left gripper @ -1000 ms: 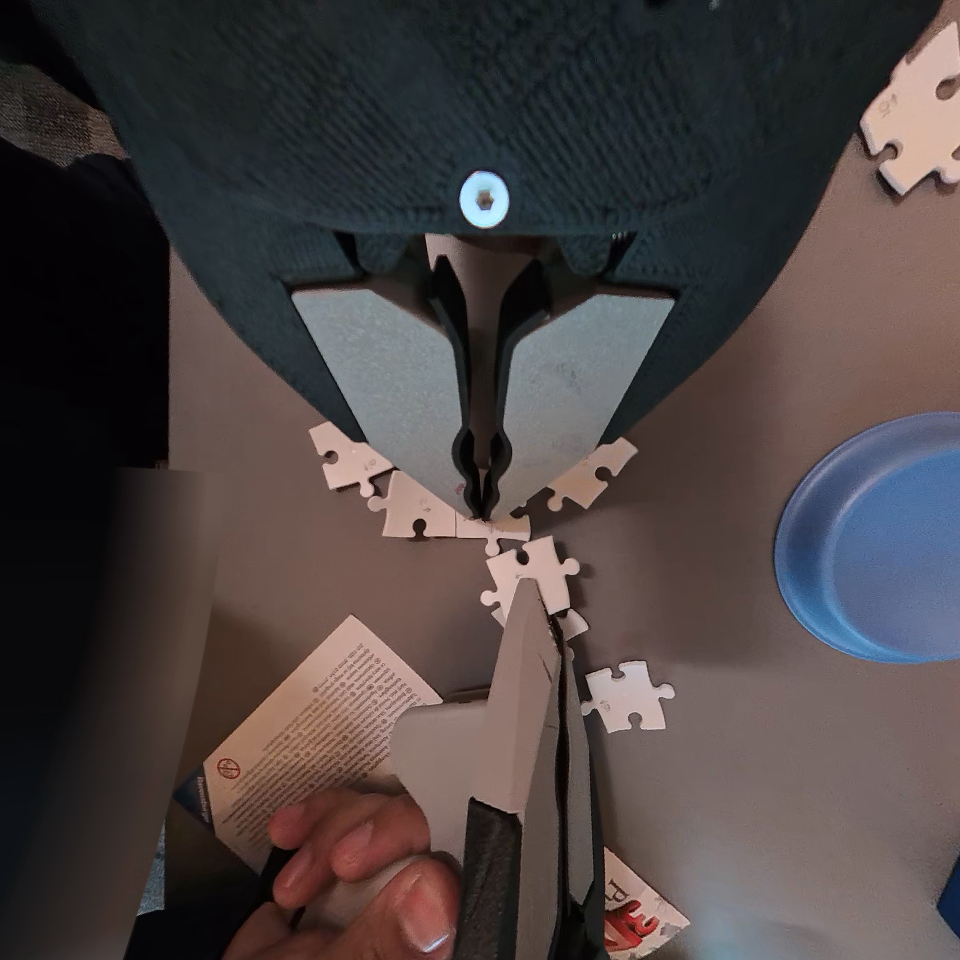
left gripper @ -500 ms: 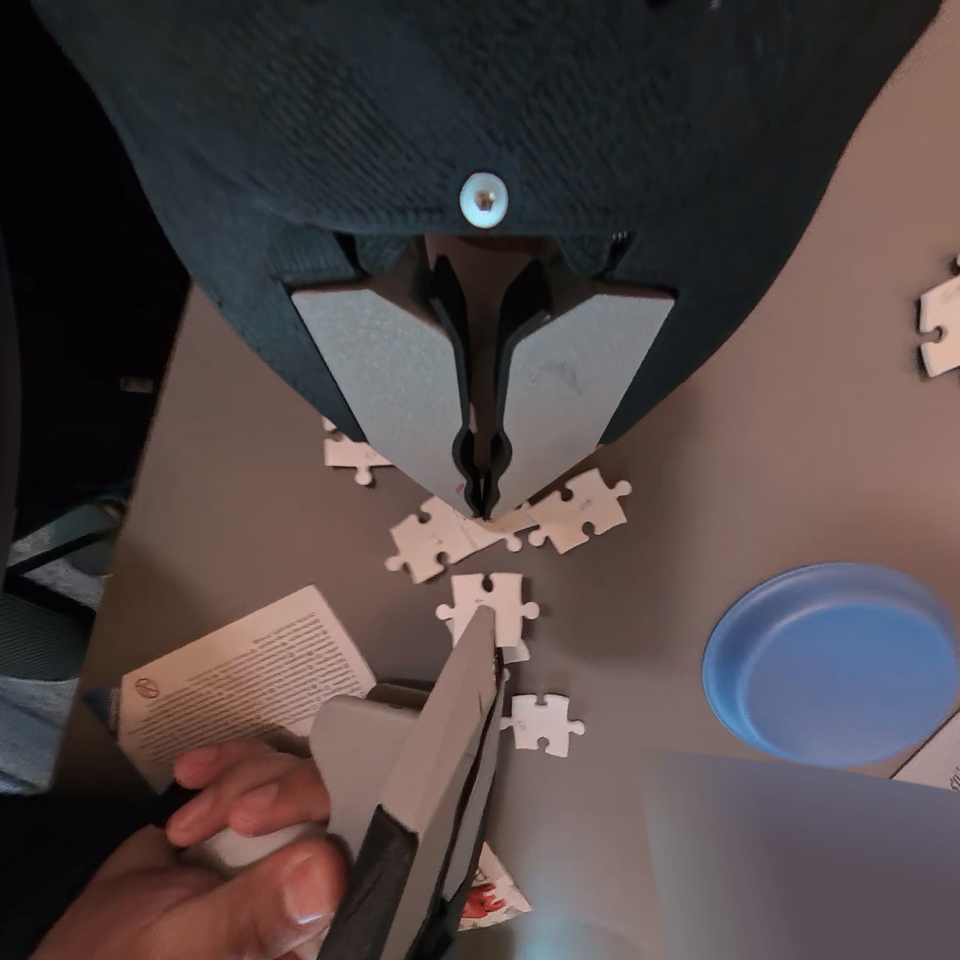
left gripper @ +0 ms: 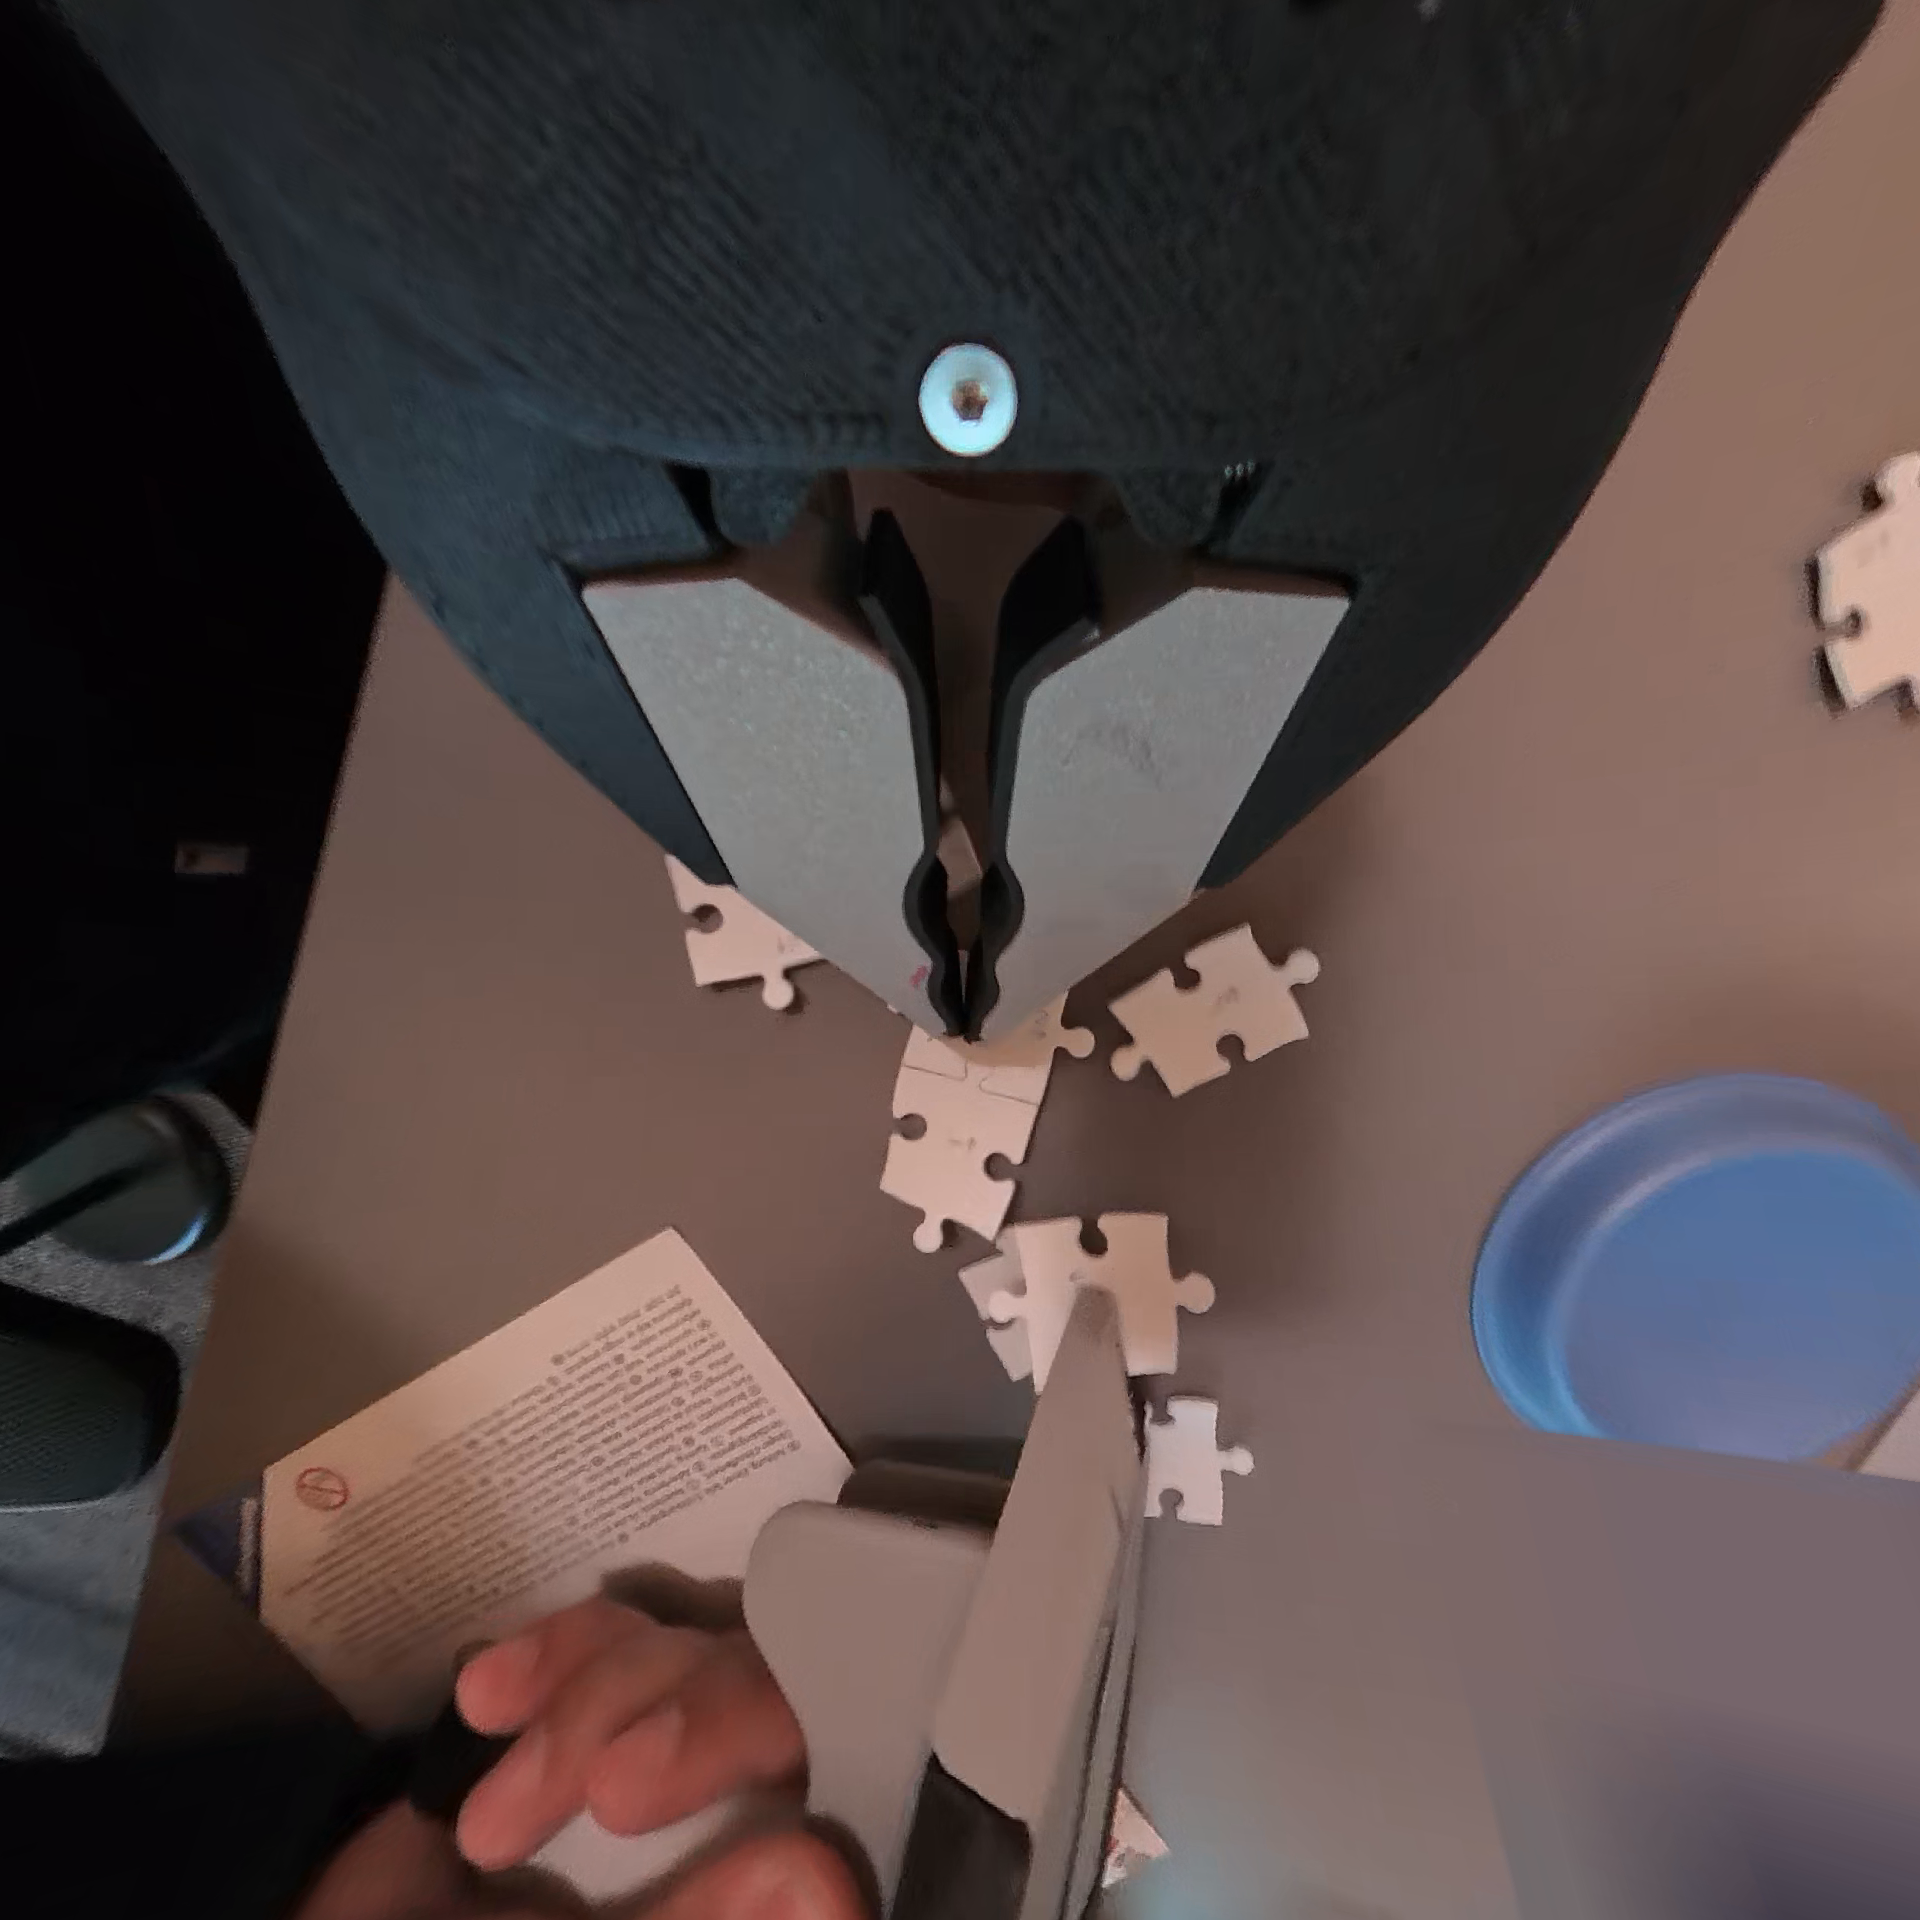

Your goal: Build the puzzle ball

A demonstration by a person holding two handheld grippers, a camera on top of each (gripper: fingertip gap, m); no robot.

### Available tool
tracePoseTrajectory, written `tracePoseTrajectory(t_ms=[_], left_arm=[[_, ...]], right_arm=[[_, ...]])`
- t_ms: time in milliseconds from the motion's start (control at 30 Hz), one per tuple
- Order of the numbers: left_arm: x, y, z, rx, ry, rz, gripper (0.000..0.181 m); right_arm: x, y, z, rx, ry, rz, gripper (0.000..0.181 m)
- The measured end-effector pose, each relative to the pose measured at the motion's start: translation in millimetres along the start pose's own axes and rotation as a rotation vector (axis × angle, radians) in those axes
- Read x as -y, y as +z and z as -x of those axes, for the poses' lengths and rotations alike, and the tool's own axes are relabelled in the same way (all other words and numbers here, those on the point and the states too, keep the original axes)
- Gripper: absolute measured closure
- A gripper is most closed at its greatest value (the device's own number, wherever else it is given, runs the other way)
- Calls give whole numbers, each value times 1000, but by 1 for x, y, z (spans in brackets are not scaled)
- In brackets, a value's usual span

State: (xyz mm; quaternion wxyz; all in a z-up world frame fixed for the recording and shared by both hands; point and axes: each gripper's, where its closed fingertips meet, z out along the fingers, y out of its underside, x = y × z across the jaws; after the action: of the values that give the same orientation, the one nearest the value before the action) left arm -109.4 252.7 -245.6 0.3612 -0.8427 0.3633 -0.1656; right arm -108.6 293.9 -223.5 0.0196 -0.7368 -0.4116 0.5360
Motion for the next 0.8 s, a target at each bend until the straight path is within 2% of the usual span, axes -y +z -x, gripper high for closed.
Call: tracePoseTrajectory(t_ms=[267, 367, 533, 800], left_arm=[[11, 11, 15, -23, 151, 25, 181], [19, 1, 30, 9, 150, -3, 181], [26, -14, 28, -23, 128, -63, 181], [13, 13, 14, -44, 196, 16, 181]], right_arm=[[3, -2, -3, -6, -4, -9, 181], [6, -6, -10, -41, -7, -24, 181], [8, -9, -12, -59, -18, -31, 181], [15, -6, -8, -41, -14, -66, 181]])
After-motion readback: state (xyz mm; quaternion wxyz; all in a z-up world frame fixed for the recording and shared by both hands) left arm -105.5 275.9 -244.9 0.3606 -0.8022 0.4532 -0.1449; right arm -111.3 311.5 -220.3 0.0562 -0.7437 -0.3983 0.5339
